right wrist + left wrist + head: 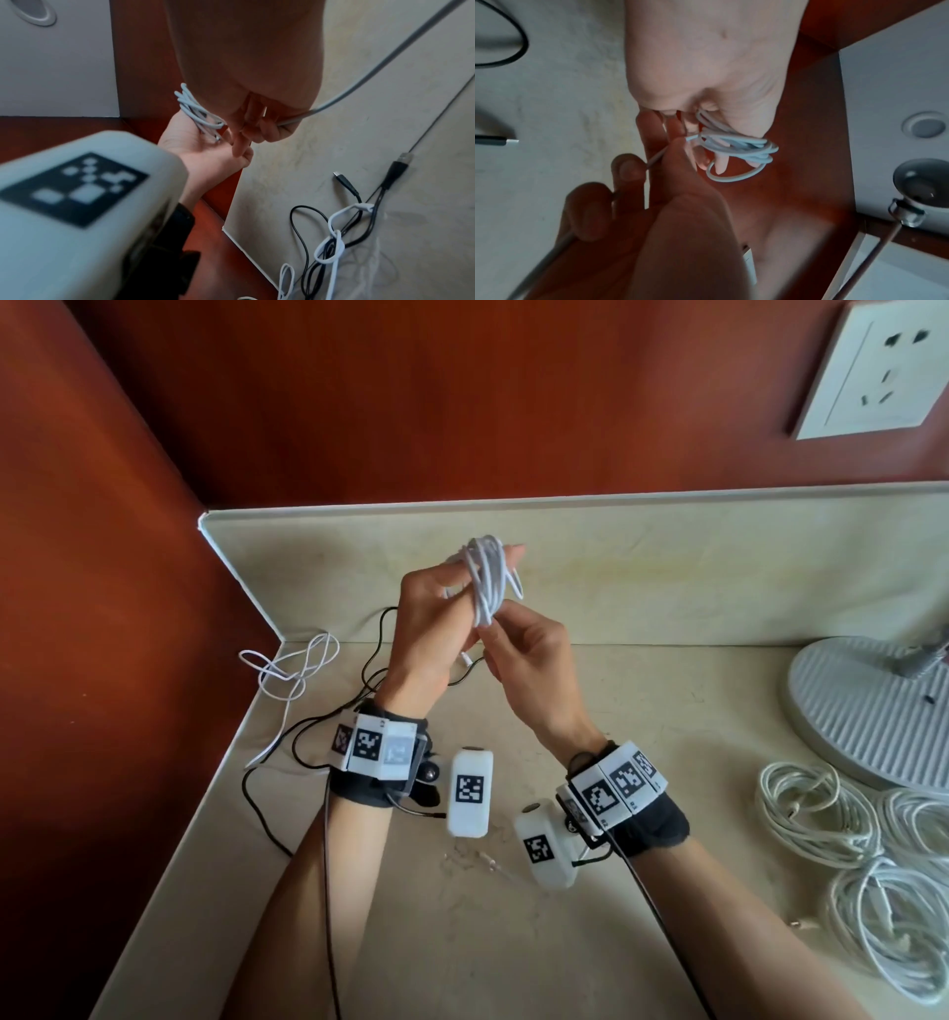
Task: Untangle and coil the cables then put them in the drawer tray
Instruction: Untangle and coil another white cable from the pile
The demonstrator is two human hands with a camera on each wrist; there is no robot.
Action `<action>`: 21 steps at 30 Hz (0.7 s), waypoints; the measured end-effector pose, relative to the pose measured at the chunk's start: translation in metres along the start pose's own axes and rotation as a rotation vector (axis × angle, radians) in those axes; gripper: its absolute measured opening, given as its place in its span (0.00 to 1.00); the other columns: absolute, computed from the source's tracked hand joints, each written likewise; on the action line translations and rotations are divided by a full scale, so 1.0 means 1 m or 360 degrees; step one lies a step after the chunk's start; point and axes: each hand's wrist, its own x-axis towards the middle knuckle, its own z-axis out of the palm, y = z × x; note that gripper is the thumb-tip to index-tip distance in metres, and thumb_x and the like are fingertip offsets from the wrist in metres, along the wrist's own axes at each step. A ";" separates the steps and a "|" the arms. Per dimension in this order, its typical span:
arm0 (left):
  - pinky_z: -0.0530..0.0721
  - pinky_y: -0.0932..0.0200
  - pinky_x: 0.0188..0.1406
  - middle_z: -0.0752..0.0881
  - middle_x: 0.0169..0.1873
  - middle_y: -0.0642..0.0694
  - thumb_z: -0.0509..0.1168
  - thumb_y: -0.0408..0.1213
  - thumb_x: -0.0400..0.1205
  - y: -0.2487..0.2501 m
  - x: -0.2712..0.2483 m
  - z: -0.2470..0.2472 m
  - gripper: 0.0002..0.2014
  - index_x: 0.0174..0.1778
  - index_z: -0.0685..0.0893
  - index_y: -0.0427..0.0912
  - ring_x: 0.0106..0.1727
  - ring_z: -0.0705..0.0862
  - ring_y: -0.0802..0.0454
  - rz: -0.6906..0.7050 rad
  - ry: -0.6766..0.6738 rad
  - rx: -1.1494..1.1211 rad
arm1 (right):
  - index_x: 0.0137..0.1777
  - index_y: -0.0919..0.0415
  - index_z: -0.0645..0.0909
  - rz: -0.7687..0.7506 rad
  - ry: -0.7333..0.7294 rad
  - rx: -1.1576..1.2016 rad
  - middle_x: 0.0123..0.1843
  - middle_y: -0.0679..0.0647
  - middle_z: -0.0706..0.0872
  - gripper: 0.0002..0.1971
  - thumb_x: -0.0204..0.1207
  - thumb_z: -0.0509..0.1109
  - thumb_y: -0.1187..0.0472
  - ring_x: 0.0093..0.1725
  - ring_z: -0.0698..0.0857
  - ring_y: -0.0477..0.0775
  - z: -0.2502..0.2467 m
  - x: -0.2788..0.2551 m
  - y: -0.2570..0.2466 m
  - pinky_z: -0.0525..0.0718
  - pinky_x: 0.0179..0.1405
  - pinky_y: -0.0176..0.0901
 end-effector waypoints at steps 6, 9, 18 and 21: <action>0.74 0.63 0.41 0.93 0.48 0.56 0.64 0.47 0.89 -0.003 0.012 -0.013 0.14 0.56 0.94 0.46 0.51 0.84 0.57 -0.0177 0.0128 -0.0275 | 0.61 0.61 0.90 0.0030 -0.0210 -0.0219 0.32 0.52 0.83 0.11 0.91 0.65 0.63 0.29 0.73 0.41 -0.004 -0.001 -0.001 0.72 0.36 0.35; 0.68 0.58 0.40 0.94 0.56 0.48 0.64 0.43 0.88 -0.009 0.017 -0.018 0.12 0.58 0.91 0.43 0.51 0.89 0.57 -0.0226 0.0091 -0.0458 | 0.61 0.62 0.90 0.0013 -0.0327 -0.0386 0.30 0.47 0.80 0.12 0.92 0.63 0.63 0.28 0.73 0.41 -0.007 -0.003 -0.004 0.70 0.33 0.29; 0.64 0.60 0.39 0.82 0.35 0.59 0.66 0.54 0.87 -0.017 0.026 -0.024 0.16 0.54 0.96 0.52 0.37 0.72 0.60 -0.0357 0.0014 -0.0611 | 0.54 0.62 0.89 -0.0005 -0.0462 -0.0601 0.29 0.52 0.79 0.13 0.92 0.63 0.61 0.25 0.70 0.43 -0.013 -0.003 -0.011 0.70 0.31 0.32; 0.71 0.66 0.42 0.92 0.48 0.61 0.71 0.49 0.85 -0.017 0.025 -0.023 0.11 0.55 0.95 0.51 0.42 0.76 0.64 -0.0263 0.0183 -0.0481 | 0.46 0.68 0.84 -0.0072 -0.0564 -0.0882 0.27 0.57 0.75 0.18 0.92 0.63 0.56 0.28 0.68 0.53 -0.009 -0.009 -0.012 0.73 0.32 0.50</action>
